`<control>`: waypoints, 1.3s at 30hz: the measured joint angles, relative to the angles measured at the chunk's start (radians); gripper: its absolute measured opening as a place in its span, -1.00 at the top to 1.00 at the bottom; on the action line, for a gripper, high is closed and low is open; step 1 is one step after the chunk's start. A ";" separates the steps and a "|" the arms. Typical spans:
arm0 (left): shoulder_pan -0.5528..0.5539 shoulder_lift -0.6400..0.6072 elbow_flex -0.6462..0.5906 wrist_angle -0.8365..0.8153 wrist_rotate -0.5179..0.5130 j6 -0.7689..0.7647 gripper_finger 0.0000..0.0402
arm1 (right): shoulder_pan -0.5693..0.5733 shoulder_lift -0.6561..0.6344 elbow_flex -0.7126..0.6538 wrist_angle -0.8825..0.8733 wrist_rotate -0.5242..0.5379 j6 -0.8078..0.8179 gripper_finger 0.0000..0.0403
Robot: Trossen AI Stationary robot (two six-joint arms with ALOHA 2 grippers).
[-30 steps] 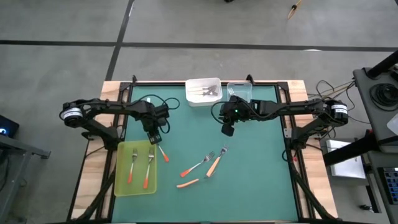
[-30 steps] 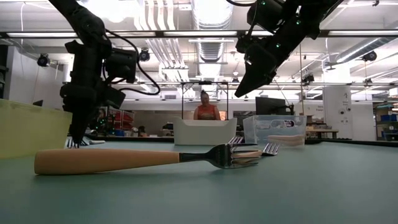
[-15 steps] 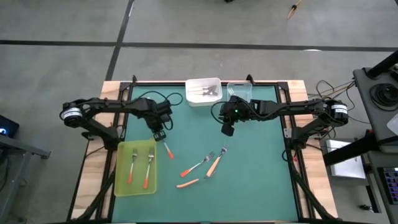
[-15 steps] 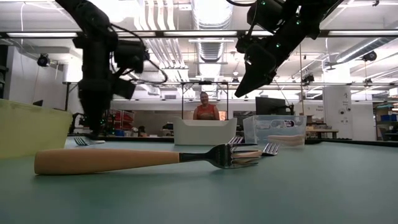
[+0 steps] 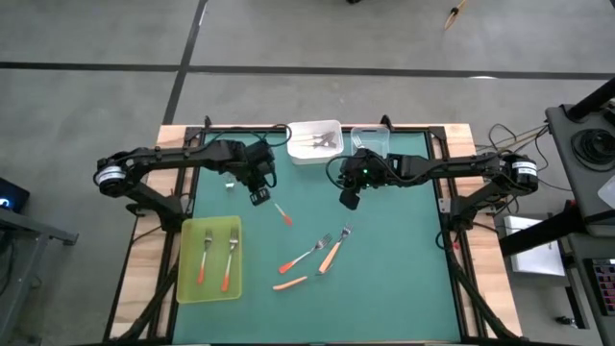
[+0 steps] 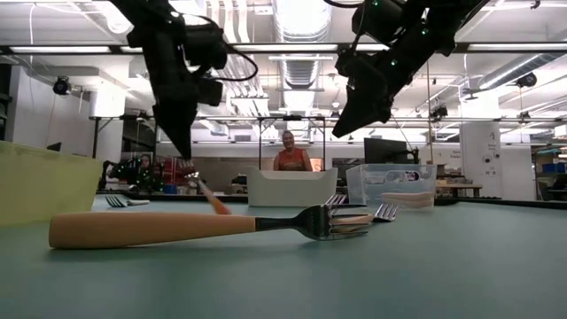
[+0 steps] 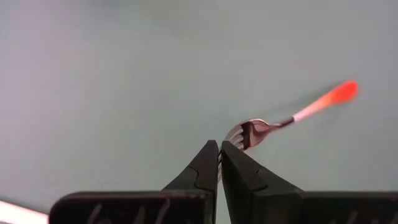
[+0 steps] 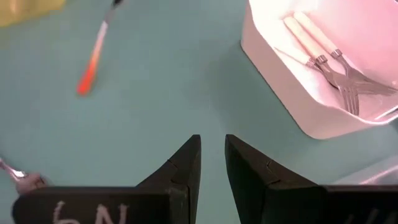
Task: Sort silverware by color (type)
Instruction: Put the orange fork into the yellow bin
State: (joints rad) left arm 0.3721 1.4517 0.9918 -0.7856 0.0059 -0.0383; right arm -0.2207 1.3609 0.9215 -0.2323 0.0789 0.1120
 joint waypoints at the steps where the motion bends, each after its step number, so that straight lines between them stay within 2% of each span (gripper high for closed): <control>1: 0.000 0.000 0.007 0.000 0.000 0.001 0.99 | 0.000 0.001 0.000 0.013 -0.001 0.011 0.69; 7: -0.009 0.001 0.013 0.023 -0.002 0.049 0.99 | 0.000 0.018 0.000 0.046 -0.008 -0.001 0.69; 13: -0.009 0.018 0.012 0.066 -0.063 0.060 1.00 | 0.000 0.021 0.000 0.051 -0.007 -0.005 0.69; 28: -0.008 0.143 0.012 0.103 -0.076 0.112 1.00 | 0.000 0.022 0.000 -0.001 -0.008 -0.001 0.69; 35: -0.008 0.175 0.012 0.103 -0.140 0.111 0.85 | 0.000 0.022 0.000 -0.001 -0.007 -0.002 0.69; 39: -0.007 0.171 0.012 0.104 -0.140 0.085 0.74 | 0.000 0.022 0.000 -0.002 -0.007 -0.009 0.69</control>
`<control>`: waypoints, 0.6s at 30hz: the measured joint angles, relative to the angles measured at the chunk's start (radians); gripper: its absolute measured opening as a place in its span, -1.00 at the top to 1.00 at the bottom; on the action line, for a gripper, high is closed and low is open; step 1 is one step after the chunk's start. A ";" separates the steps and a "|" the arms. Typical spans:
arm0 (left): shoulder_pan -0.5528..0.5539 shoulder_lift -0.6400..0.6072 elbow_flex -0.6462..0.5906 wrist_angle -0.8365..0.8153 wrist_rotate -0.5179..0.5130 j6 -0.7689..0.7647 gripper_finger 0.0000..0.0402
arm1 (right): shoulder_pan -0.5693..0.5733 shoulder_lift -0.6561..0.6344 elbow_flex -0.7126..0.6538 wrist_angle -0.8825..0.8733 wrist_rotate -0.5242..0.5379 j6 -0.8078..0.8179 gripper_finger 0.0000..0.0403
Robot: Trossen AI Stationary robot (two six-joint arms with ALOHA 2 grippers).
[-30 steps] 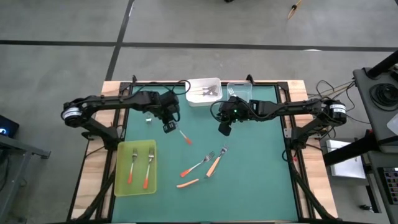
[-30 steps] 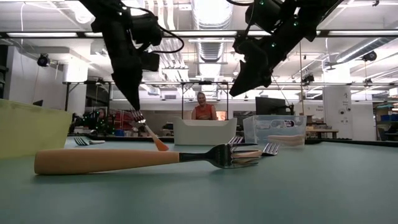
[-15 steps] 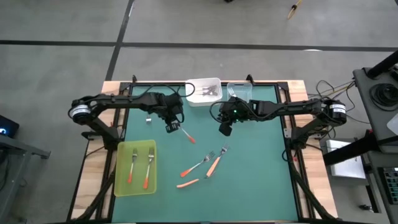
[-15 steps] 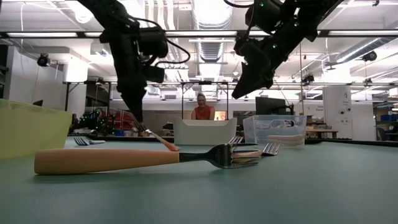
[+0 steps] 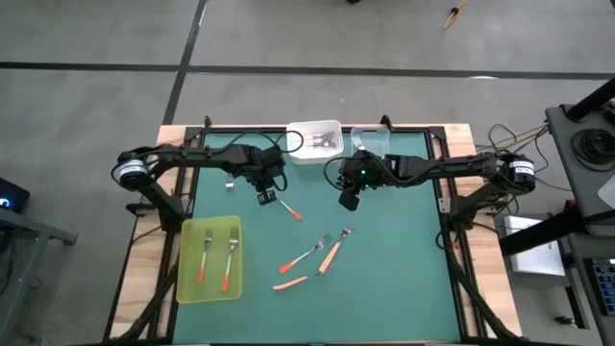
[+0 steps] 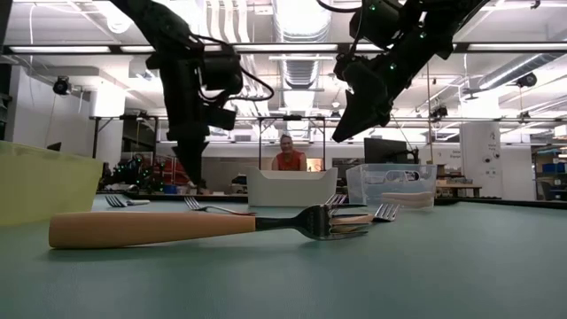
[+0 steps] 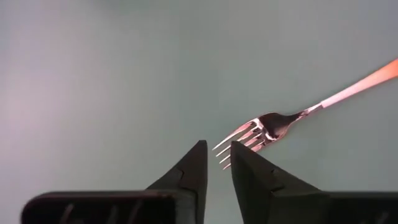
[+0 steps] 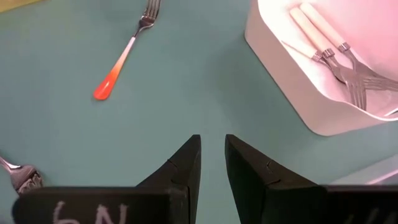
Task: Sort silverware by color (type)
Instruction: Put the orange fork into the yellow bin
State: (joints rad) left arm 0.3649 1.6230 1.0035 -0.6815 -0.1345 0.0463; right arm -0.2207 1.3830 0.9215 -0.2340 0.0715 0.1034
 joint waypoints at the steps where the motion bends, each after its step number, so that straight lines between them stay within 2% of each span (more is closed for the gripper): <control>1: 0.000 -0.002 0.000 0.000 0.000 -0.005 0.71 | 0.000 0.000 0.000 0.000 0.000 -0.002 0.69; 4: 0.000 -0.004 0.003 -0.005 0.001 -0.060 0.65 | 0.000 0.000 0.000 -0.003 0.000 -0.010 0.69; 6: 0.000 -0.004 0.015 -0.009 0.003 -0.149 0.63 | 0.000 0.000 0.000 -0.024 0.000 -0.016 0.69; 8: -0.008 -0.005 0.026 -0.005 0.030 -0.285 0.62 | 0.000 0.000 0.000 -0.068 0.000 -0.030 0.69; 11: -0.039 -0.005 0.028 -0.007 0.126 -0.530 0.61 | -0.002 0.000 0.000 -0.148 0.013 -0.061 0.69; 14: -0.093 -0.005 0.028 -0.010 0.192 -0.713 0.61 | -0.002 0.000 0.000 -0.218 0.058 -0.099 0.69; 18: -0.185 -0.005 0.032 -0.003 0.203 -0.902 0.61 | -0.003 -0.005 0.000 -0.271 0.127 -0.137 0.69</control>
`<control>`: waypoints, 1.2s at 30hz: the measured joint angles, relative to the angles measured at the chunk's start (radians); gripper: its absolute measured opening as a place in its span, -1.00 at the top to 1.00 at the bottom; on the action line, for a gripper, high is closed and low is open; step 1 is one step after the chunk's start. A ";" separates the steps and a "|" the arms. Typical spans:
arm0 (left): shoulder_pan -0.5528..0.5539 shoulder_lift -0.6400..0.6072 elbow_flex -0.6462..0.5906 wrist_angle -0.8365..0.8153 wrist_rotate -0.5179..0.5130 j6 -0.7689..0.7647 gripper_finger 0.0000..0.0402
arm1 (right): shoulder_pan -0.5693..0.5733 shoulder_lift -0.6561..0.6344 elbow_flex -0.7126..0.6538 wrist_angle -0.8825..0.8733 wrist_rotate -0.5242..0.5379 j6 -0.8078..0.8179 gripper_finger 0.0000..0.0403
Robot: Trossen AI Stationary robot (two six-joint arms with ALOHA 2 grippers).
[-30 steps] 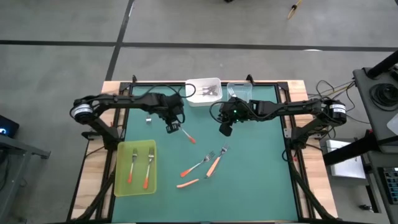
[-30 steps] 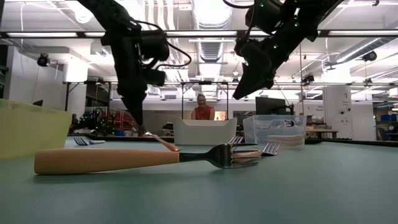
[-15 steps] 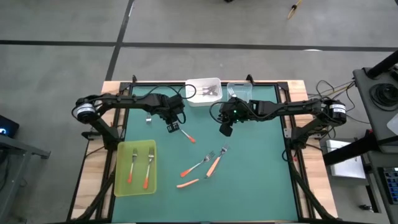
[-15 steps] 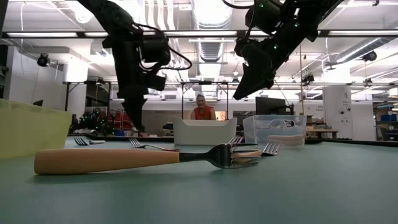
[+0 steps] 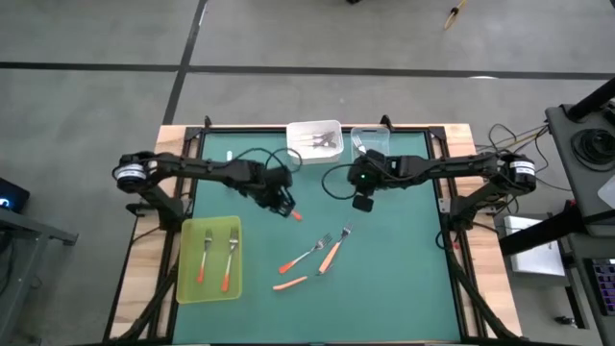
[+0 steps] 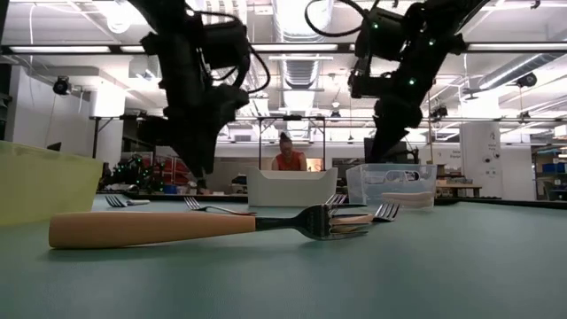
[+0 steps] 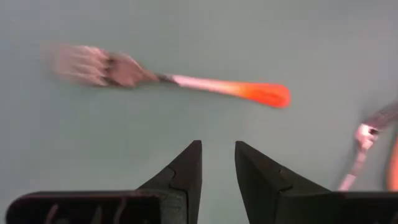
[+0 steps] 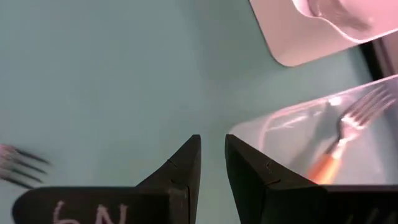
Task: Sort silverware by color (type)
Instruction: Put the orange fork into the yellow bin
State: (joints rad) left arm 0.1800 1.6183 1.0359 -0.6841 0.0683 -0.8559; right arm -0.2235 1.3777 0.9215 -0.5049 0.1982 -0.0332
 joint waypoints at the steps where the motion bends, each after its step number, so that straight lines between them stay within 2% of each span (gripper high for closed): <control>1: -0.017 0.000 0.000 0.007 -0.001 -0.041 0.61 | -0.002 -0.004 0.000 -0.010 0.011 -0.029 0.69; 5: -0.061 0.000 0.000 0.085 -0.062 -0.212 0.61 | -0.025 -0.044 0.004 -0.017 0.023 -0.121 0.69; 12: -0.075 0.000 0.000 0.158 -0.170 -0.440 0.61 | -0.068 -0.148 0.003 -0.017 0.026 -0.120 0.69; 17: -0.075 0.000 0.000 0.136 -0.246 -0.495 0.59 | -0.072 -0.213 -0.041 -0.015 0.021 -0.128 0.69; 22: -0.073 0.029 0.000 0.132 -0.316 -0.544 0.46 | -0.072 -0.270 -0.084 -0.003 0.020 -0.164 0.69; 30: -0.068 0.111 -0.002 0.115 -0.356 -0.630 0.17 | -0.072 -0.324 -0.101 0.035 0.008 -0.168 0.69; 36: -0.067 0.175 -0.002 0.124 -0.373 -0.651 0.09 | -0.072 -0.323 -0.110 0.039 0.005 -0.178 0.69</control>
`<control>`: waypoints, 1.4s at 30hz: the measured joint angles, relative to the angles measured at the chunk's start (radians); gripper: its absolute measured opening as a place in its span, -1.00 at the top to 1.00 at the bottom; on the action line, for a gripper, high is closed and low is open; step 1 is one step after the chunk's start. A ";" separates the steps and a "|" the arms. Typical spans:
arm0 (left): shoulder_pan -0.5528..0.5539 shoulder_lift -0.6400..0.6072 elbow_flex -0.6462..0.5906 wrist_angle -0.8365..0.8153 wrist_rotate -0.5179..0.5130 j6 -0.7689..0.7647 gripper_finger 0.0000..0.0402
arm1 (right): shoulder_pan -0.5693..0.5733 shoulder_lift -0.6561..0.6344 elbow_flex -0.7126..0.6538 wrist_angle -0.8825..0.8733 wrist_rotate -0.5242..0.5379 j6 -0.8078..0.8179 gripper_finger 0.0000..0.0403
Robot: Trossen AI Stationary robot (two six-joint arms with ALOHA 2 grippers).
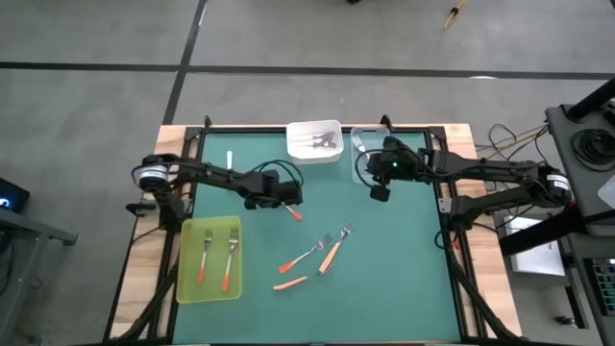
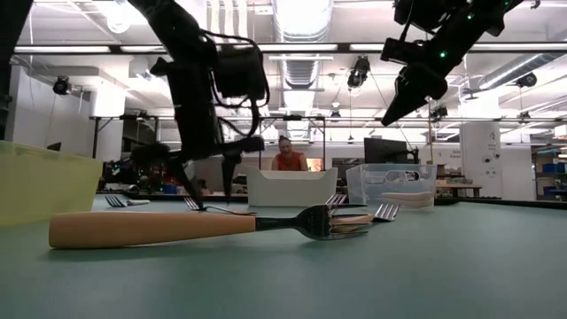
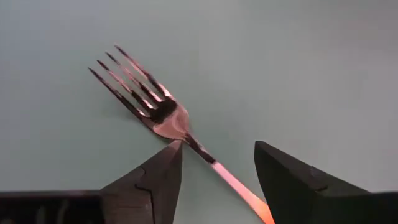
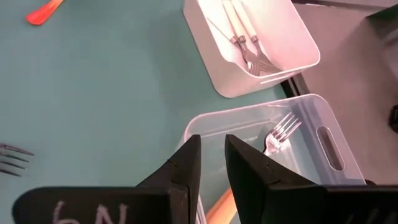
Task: Sort silverware by color (type)
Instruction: Put the orange fork into the yellow bin
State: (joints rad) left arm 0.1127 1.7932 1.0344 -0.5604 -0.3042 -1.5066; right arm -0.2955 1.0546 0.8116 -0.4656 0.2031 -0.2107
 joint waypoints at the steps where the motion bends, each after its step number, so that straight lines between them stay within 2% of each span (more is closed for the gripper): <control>1: 0.000 0.011 0.000 0.000 0.000 0.000 0.09 | 0.000 0.001 0.000 0.000 0.000 -0.002 0.69; 5: -0.001 0.036 0.002 0.002 -0.012 0.021 0.09 | 0.000 0.001 -0.001 0.008 0.000 -0.009 0.69; 11: 0.008 0.035 0.002 -0.007 -0.025 0.191 0.13 | 0.000 0.002 -0.001 0.015 0.000 -0.011 0.69; 18: 0.019 0.045 0.000 -0.032 -0.070 0.200 0.25 | 0.000 0.002 -0.001 0.015 0.000 -0.010 0.69; 25: 0.019 0.066 0.003 -0.046 -0.069 0.197 0.37 | 0.000 0.002 -0.001 0.015 0.000 -0.009 0.69; 30: 0.018 0.062 0.002 -0.053 -0.065 0.211 0.50 | 0.000 0.002 -0.001 0.014 0.000 -0.010 0.69; 42: 0.003 0.054 0.001 -0.071 -0.052 0.226 0.98 | 0.000 0.002 -0.001 0.014 0.000 -0.015 0.69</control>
State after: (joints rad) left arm 0.1162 1.8475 1.0351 -0.6316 -0.3560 -1.2806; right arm -0.2955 1.0561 0.8108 -0.4515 0.2035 -0.2253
